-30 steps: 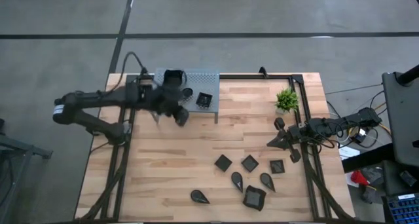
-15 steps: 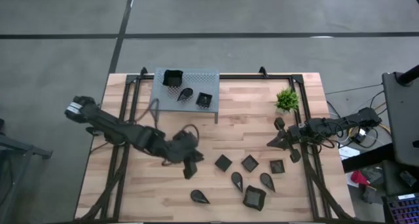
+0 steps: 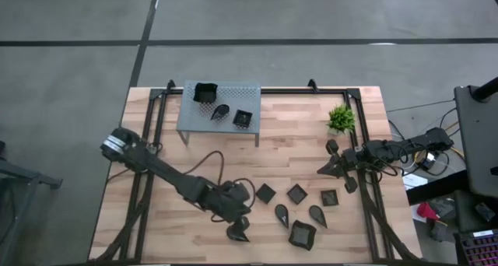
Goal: Pick & Place Mini shaped plates
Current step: Stack the black leaf-shaped plate on top of the black leaf-shaped plate on the shelf
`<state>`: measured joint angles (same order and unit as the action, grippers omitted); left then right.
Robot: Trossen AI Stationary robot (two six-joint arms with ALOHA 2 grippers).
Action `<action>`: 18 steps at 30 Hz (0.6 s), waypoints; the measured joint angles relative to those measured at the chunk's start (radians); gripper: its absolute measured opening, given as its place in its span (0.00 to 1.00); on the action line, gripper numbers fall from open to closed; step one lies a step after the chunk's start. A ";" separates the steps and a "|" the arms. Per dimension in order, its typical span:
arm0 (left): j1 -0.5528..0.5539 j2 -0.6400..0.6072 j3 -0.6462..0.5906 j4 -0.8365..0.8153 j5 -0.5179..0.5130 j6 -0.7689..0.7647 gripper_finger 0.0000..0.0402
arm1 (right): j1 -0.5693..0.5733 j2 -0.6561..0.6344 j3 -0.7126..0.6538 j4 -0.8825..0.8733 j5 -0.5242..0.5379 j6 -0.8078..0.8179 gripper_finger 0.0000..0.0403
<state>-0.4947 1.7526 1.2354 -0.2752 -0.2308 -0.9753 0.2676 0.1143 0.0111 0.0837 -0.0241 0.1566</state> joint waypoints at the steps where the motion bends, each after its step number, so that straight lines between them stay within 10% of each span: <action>1: -0.002 0.015 0.000 0.013 0.017 -0.013 0.00 | 0.000 0.000 0.000 0.000 0.000 0.000 0.02; 18: -0.065 0.208 0.001 0.303 0.176 -0.050 0.00 | 0.000 0.000 0.000 0.000 0.000 0.000 0.02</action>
<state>-0.5602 1.9607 1.2362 0.0274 -0.0553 -1.0252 0.2679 0.1146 0.0109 0.0841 -0.0238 0.1566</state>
